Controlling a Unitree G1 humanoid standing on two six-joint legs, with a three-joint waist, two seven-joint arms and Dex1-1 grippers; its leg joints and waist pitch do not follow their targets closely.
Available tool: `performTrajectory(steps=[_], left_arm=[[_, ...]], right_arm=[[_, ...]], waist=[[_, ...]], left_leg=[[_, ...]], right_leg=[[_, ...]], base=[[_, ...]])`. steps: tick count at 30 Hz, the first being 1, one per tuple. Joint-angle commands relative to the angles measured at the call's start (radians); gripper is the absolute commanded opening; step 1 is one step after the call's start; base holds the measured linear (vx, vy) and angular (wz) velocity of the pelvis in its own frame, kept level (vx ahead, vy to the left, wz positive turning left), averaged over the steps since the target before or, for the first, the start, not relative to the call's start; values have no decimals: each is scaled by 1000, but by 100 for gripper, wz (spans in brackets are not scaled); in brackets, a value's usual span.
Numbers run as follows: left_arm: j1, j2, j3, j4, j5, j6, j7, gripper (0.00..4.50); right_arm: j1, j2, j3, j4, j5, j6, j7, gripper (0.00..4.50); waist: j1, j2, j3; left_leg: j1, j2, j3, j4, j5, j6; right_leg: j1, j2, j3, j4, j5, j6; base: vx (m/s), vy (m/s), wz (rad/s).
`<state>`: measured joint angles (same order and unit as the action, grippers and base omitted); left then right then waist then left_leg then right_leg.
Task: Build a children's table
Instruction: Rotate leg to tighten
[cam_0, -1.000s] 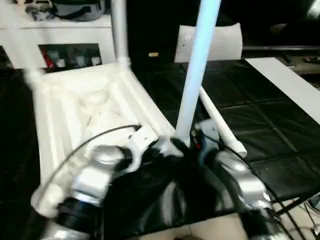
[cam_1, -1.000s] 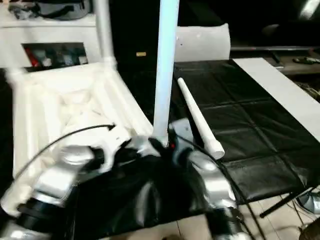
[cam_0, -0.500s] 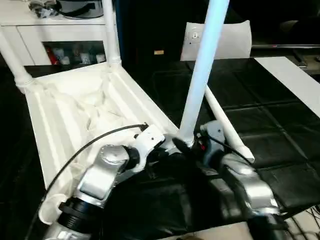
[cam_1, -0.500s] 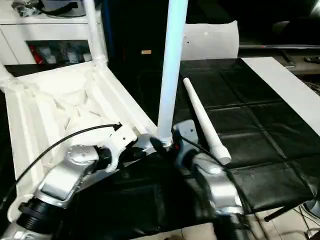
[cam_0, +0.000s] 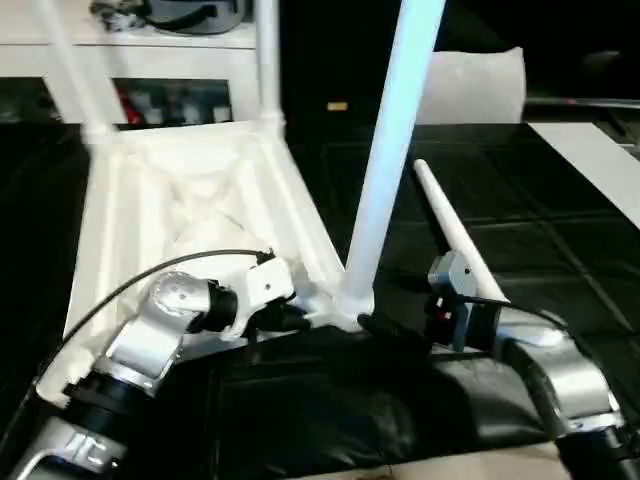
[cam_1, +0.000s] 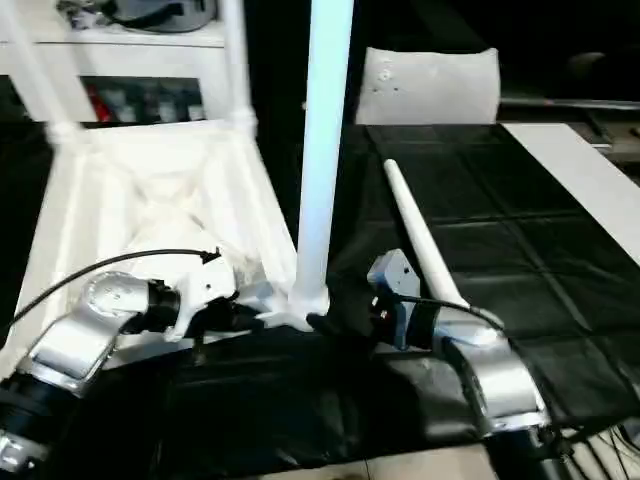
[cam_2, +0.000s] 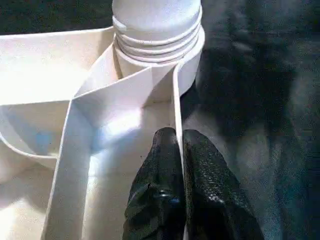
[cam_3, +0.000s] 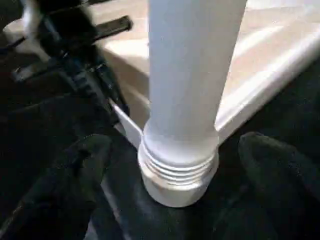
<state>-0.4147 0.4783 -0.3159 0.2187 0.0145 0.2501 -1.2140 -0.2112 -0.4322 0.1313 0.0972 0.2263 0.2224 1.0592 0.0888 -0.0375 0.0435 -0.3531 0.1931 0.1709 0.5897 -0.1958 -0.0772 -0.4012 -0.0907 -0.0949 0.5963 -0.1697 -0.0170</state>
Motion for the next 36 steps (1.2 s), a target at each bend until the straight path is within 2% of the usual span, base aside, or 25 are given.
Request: performTrajectory(steps=[1,4,9,13,14,16,17,25,26,31,32,36], left_arm=[[-39,-1,-48,-15,-21,-56,-80,0],[-61,18,-75,25,-25,-122,-161,0],[-78,14,-98,45,-27,-144,-209,0],[-92,12,-120,69,-23,-178,-235,0],[-96,11,-124,77,-22,-188,-241,0],[-100,10,-127,85,-23,-197,-247,0],[-103,11,-128,90,-22,-201,-249,0],[-118,19,-127,121,-17,-223,-254,0],[-118,20,-127,122,-17,-224,-254,0],[-118,22,-127,127,-19,-228,-256,0],[-117,23,-127,127,-21,-227,-256,0],[-112,23,-122,126,-28,-219,-251,0]], right_arm=[[-20,-21,11,14,-2,-23,40,449],[-36,-51,46,34,-11,-55,122,449],[-47,-55,84,48,-25,-74,157,449],[-62,-51,102,69,-15,-80,180,449],[-67,-50,106,76,-14,-85,186,433],[-71,-47,109,82,-10,-84,194,433],[-74,-45,112,82,-8,-83,199,405],[-82,-41,135,91,5,-71,229,340],[-82,-41,136,91,6,-69,232,318],[-81,-37,144,90,7,-54,242,295],[-83,-35,149,92,8,-49,245,274],[-84,-30,158,89,19,-30,249,260]], waist=[[-5,2,-57],[-2,-1,-57],[5,-5,-57],[6,-5,-54],[6,-5,-54],[6,-7,-53],[6,-9,-54],[1,-10,-54],[1,-10,-54],[2,-12,-53],[1,-17,-54],[2,-14,-54]], left_leg=[[9,42,-4,-73,-179,55],[6,41,-3,-72,-170,61],[6,44,-4,-73,-174,53],[6,43,-5,-74,-205,38],[6,44,-5,-75,-210,35],[6,44,-6,-75,-220,30],[6,44,-6,-75,-218,30],[5,44,-7,-74,-203,34],[5,44,-6,-74,-205,34],[6,44,-7,-74,-214,30],[5,44,-6,-74,-206,31],[5,44,-7,-74,-199,31]], right_leg=[[46,-58,58,-62,-208,-190],[49,-59,57,-58,-187,-202],[50,-63,58,-59,-211,-201],[49,-64,58,-64,-257,-192],[50,-65,58,-64,-263,-189],[50,-64,58,-66,-279,-179],[51,-65,58,-66,-282,-177],[51,-63,57,-61,-249,-192],[52,-63,57,-61,-254,-192],[50,-64,58,-63,-283,-184],[51,-64,58,-62,-276,-183],[52,-64,58,-61,-268,-185]], base=[[0,0,0],[0,0,0],[0,0,0],[0,0,0],[0,0,0],[0,0,0],[0,0,0],[0,0,0],[0,0,0],[0,0,0],[0,0,0],[0,0,0]])
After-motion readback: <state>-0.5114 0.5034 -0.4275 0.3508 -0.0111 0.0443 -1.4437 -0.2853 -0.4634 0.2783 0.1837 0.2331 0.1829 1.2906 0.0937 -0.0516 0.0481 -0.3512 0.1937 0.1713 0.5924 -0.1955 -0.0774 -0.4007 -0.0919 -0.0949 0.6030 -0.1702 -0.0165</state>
